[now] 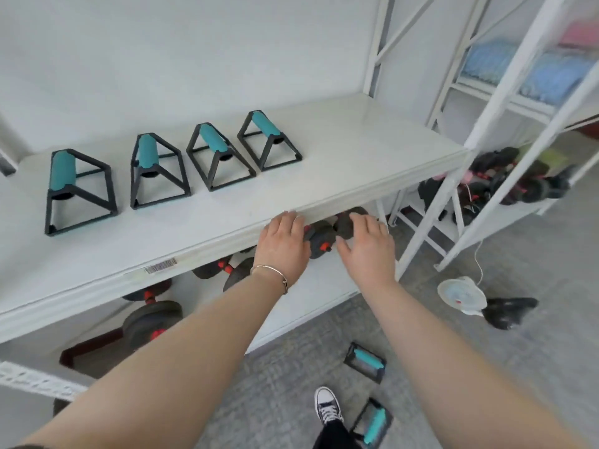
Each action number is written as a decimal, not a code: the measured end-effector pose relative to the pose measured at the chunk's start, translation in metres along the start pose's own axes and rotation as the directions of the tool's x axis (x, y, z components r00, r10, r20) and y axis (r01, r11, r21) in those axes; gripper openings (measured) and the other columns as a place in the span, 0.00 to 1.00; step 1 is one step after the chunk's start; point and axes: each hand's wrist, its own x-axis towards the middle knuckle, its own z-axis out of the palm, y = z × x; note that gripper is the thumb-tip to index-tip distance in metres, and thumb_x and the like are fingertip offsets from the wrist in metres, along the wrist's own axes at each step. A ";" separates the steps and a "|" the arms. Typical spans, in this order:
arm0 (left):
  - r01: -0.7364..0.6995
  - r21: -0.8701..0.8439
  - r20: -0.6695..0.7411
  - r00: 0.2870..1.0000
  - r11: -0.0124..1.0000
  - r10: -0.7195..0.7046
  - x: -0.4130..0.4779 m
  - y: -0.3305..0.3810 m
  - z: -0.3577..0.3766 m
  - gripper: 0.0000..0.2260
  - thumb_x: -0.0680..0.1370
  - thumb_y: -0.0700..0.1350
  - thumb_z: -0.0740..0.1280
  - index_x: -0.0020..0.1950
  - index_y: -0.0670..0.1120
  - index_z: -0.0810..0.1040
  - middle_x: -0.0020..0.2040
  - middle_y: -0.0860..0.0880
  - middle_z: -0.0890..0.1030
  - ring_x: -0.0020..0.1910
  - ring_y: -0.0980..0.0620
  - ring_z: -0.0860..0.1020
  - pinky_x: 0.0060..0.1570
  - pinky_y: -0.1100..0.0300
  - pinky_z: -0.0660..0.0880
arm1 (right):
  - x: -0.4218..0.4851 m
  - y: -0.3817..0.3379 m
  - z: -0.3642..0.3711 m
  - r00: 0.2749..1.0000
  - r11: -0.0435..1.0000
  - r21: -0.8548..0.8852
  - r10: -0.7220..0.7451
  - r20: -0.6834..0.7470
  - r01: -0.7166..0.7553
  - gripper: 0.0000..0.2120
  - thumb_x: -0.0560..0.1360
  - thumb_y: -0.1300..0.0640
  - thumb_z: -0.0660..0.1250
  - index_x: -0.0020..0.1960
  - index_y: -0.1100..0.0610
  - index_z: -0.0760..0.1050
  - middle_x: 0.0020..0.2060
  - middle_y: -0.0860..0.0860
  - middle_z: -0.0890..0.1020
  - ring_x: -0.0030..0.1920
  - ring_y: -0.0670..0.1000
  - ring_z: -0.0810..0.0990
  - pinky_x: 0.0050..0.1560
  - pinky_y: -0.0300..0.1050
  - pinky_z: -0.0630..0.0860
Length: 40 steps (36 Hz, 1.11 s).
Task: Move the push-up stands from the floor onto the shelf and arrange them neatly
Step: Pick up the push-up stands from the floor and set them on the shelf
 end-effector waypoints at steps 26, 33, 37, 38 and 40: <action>-0.395 -0.067 0.659 0.672 0.916 0.338 -0.042 0.154 0.273 0.24 0.79 0.47 0.60 0.73 0.41 0.62 0.71 0.42 0.66 0.68 0.41 0.65 0.64 0.46 0.68 | -0.224 0.226 0.099 0.622 0.743 -0.153 0.639 0.453 -0.652 0.24 0.77 0.47 0.64 0.68 0.59 0.68 0.58 0.57 0.76 0.58 0.60 0.75 0.54 0.55 0.75; -0.444 -0.025 0.737 0.597 0.896 0.316 -0.043 0.150 0.377 0.23 0.78 0.48 0.61 0.71 0.42 0.62 0.68 0.41 0.69 0.63 0.40 0.69 0.59 0.47 0.71 | -0.270 0.266 0.163 0.478 0.634 -0.184 0.715 0.510 -0.752 0.22 0.78 0.47 0.62 0.67 0.57 0.68 0.61 0.55 0.74 0.61 0.58 0.72 0.60 0.53 0.71; -0.498 -0.044 0.766 0.539 0.866 0.350 -0.046 0.141 0.442 0.22 0.77 0.48 0.63 0.68 0.42 0.65 0.65 0.41 0.71 0.60 0.42 0.70 0.57 0.47 0.72 | -0.293 0.284 0.207 0.373 0.537 -0.203 0.766 0.523 -0.819 0.24 0.78 0.46 0.61 0.70 0.56 0.65 0.64 0.55 0.72 0.65 0.58 0.70 0.64 0.54 0.70; -0.510 -0.059 0.769 0.525 0.858 0.365 -0.046 0.140 0.459 0.22 0.77 0.48 0.63 0.68 0.42 0.65 0.65 0.41 0.71 0.61 0.42 0.70 0.58 0.47 0.72 | -0.300 0.289 0.220 0.338 0.505 -0.216 0.782 0.524 -0.836 0.25 0.78 0.45 0.61 0.71 0.55 0.65 0.65 0.55 0.72 0.65 0.58 0.70 0.64 0.54 0.70; -0.557 -0.080 0.766 0.496 0.826 0.408 -0.046 0.136 0.494 0.23 0.76 0.49 0.63 0.69 0.41 0.66 0.65 0.41 0.71 0.62 0.41 0.70 0.61 0.47 0.71 | -0.312 0.298 0.247 0.276 0.450 -0.241 0.807 0.522 -0.860 0.25 0.78 0.44 0.61 0.71 0.55 0.64 0.66 0.54 0.71 0.65 0.57 0.70 0.64 0.55 0.70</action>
